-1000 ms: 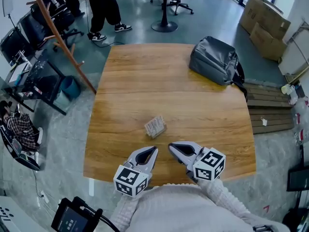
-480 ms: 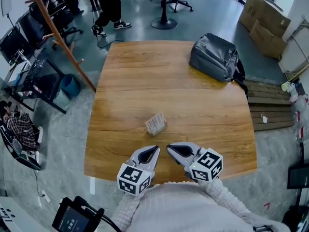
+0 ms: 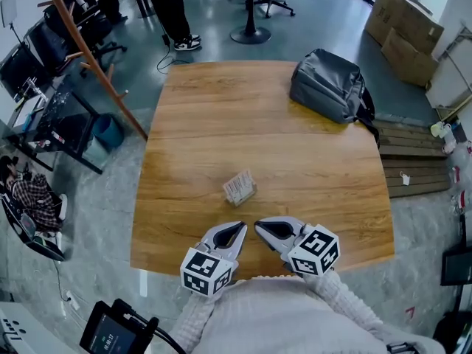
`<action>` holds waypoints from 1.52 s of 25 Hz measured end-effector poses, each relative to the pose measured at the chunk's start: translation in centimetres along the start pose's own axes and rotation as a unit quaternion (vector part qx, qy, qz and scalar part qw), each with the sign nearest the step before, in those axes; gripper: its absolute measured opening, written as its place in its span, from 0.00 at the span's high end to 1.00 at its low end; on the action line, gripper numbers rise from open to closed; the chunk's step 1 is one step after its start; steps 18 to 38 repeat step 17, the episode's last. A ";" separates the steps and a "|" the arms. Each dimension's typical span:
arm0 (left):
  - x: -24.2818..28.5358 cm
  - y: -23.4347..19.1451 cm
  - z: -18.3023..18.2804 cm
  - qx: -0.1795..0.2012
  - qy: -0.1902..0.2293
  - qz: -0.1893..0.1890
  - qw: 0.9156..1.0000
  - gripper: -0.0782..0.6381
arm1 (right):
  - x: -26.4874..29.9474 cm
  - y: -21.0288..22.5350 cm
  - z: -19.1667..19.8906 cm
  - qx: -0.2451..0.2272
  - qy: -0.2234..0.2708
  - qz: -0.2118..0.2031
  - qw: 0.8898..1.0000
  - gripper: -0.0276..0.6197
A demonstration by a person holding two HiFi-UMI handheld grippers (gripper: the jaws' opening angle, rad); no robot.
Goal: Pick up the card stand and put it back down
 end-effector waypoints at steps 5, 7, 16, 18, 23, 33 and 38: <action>-0.1 0.0 0.1 0.000 -0.003 0.000 1.000 0.88 | -0.2 -0.2 0.1 -0.001 -0.003 0.003 1.000 0.96; -0.2 0.1 0.1 0.002 -0.005 -0.001 1.000 0.88 | -0.2 -0.5 0.1 -0.005 -0.008 0.001 1.000 0.96; -0.1 0.0 -0.2 0.013 -0.014 0.003 1.000 0.88 | 0.0 -0.7 0.2 -0.013 -0.014 -0.007 1.000 0.96; -0.1 0.0 -0.1 0.014 -0.016 0.003 1.000 0.88 | 0.0 -0.6 0.3 -0.015 -0.015 -0.007 1.000 0.96; -0.1 0.0 -0.1 0.014 -0.016 0.003 1.000 0.88 | 0.0 -0.6 0.3 -0.015 -0.015 -0.007 1.000 0.96; -0.1 0.0 -0.1 0.014 -0.016 0.003 1.000 0.88 | 0.0 -0.6 0.3 -0.015 -0.015 -0.007 1.000 0.96; -0.1 0.0 -0.1 0.014 -0.016 0.003 1.000 0.88 | 0.0 -0.6 0.3 -0.015 -0.015 -0.007 1.000 0.96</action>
Point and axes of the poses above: the fingertips, and each gripper's own axes: x forward along the fingers, y to its right, z out of its underside, the point moved 10 cm from there along -x, backward along the fingers, and after that the axes turned 10 degrees about -y, right-handed, at the moved point
